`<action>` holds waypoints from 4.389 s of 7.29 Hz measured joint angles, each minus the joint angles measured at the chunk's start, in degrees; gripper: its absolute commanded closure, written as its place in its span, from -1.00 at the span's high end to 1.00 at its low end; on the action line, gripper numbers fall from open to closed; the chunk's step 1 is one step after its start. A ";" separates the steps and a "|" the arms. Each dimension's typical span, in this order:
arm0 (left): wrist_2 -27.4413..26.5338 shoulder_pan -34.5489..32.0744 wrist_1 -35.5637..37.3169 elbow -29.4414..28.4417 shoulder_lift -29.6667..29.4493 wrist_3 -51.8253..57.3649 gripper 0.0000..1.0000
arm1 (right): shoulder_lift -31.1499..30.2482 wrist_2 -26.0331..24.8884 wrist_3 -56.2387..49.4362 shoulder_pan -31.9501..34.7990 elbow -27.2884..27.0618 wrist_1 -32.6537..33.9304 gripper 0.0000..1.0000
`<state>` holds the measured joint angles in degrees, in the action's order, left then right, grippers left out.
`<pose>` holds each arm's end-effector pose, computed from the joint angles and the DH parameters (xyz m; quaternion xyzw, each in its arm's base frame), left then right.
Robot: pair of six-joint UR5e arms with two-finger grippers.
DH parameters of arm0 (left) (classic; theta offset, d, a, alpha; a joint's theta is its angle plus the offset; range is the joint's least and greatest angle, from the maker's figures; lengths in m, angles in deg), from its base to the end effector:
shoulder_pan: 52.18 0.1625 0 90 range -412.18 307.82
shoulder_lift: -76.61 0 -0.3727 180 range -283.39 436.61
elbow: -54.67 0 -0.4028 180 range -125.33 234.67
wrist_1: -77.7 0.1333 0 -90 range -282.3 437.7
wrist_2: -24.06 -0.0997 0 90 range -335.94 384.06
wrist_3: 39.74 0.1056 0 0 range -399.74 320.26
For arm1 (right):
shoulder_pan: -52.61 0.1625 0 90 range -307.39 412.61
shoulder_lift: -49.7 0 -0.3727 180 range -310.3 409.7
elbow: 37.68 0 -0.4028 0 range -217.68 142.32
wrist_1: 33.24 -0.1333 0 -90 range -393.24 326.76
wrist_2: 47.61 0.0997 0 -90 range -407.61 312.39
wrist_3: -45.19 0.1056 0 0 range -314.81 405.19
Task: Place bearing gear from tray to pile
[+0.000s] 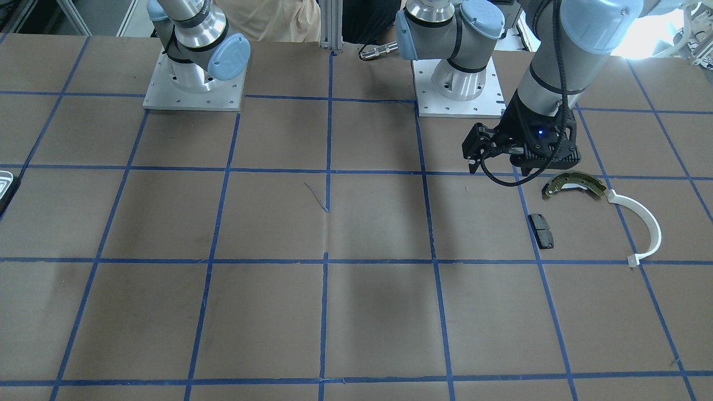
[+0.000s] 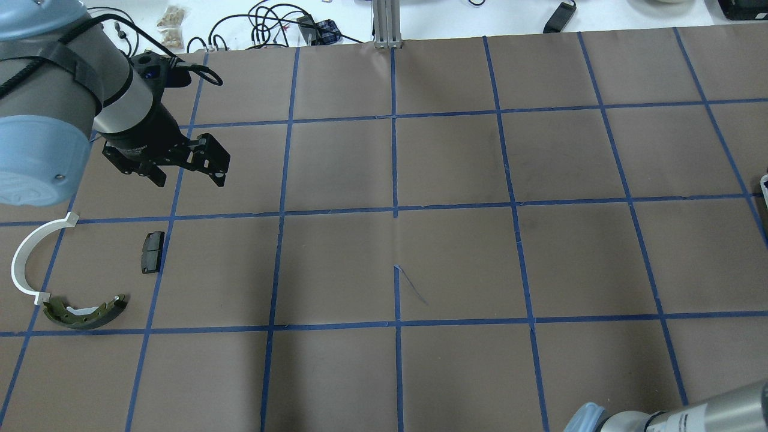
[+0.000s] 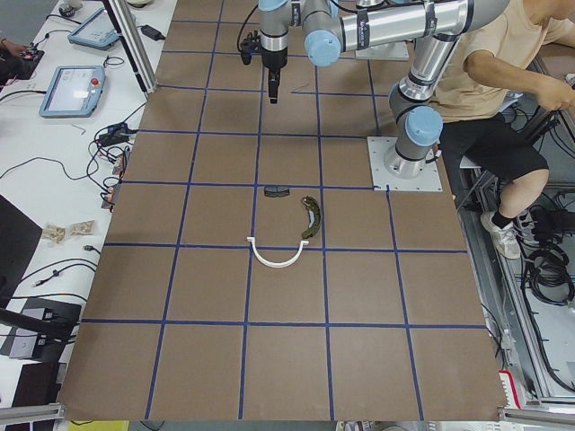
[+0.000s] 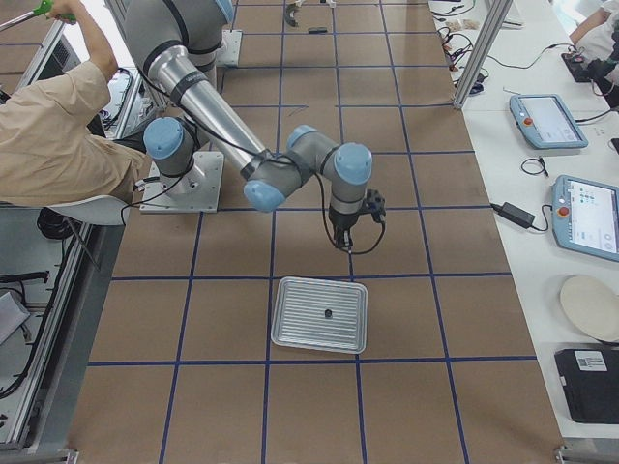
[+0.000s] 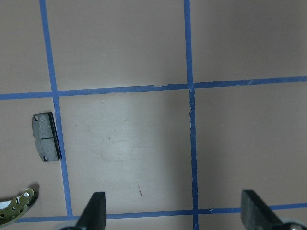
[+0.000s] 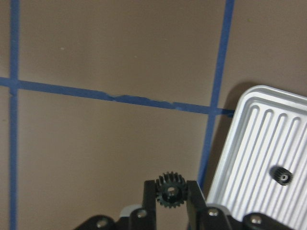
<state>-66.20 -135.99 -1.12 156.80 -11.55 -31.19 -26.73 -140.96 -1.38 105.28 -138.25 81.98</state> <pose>-0.0797 -0.4972 0.3590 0.0206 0.9998 -0.0074 0.0032 -0.2365 -0.5197 0.2565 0.0802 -0.9963 -0.0125 0.0280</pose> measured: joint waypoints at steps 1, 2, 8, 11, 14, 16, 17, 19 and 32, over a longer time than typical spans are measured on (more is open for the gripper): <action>0.20 0.02 0.16 -0.07 0.21 -0.02 1.00 | -2.10 0.65 6.22 6.80 -1.16 -2.66 -1.00; 0.40 -0.01 0.21 -0.18 0.62 0.00 1.00 | -3.16 1.45 14.35 14.92 -2.30 -3.57 -1.00; 0.29 -0.04 2.21 0.06 -0.14 -0.17 1.00 | 2.17 3.86 64.10 56.20 -3.46 4.60 -1.00; 0.19 0.06 2.32 0.12 -0.40 -0.71 1.00 | 7.49 5.56 77.11 64.09 -3.49 10.96 0.94; -0.28 0.07 2.11 1.17 -0.49 -0.81 1.00 | 7.26 4.73 74.09 63.08 -3.00 11.87 1.00; 0.20 -0.59 3.56 2.61 -1.11 -1.90 1.00 | 3.66 4.37 67.25 55.92 -1.99 7.13 1.00; 0.54 -2.17 4.29 3.35 -1.73 -3.97 1.00 | 1.47 3.43 60.91 50.56 -1.76 4.44 1.00; 0.82 -9.85 8.23 4.50 -4.67 -10.45 1.00 | -1.93 -2.77 44.38 37.36 -1.78 1.85 1.00; 3.28 -28.11 31.40 5.59 -28.02 -16.35 -0.54 | 19.19 2.60 -21.01 -16.18 6.85 13.74 0.56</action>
<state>-62.93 -164.10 30.28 162.39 -39.57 -47.54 -7.54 -138.36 -22.39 89.10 -131.40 95.72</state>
